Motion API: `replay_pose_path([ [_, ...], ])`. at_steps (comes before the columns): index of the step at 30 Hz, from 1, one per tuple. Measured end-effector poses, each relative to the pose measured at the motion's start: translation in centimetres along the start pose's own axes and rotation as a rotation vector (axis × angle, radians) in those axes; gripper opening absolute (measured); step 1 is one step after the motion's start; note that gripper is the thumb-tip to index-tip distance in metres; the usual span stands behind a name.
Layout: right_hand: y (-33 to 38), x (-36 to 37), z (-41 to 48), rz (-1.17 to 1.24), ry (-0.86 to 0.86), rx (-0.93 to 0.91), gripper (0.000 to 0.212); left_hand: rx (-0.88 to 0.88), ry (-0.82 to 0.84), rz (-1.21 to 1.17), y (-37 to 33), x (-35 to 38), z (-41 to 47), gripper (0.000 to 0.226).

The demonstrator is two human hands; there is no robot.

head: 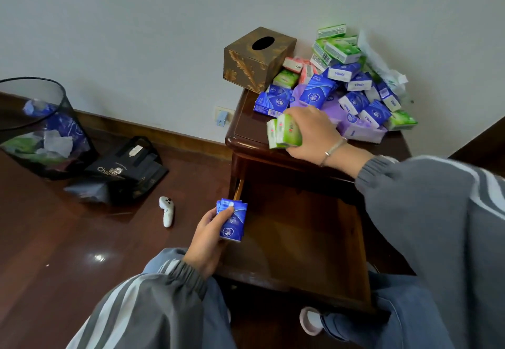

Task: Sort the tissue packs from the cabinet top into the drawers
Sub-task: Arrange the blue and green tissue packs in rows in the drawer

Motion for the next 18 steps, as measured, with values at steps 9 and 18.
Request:
replay_pose_path([
  [9, -8.7, 10.3, -18.3, 0.311, 0.437, 0.334, 0.063, 0.074, 0.163, 0.572, 3.2, 0.7, 1.5, 0.051],
  [18, -14.5, 18.1, -21.3, 0.402, 0.458, 0.628, 0.065, -0.082, 0.474, 1.140, 10.1, 2.9, 4.6, 0.059],
])
Point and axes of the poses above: each hand's wrist, its own z-axis towards the middle knuckle, its own x-axis out of the palm, y = z × x, the point moved 9 cm from there along z, towards the middle knuckle, and after that the axes turned 15 degrees about x, right-handed, at the moved point
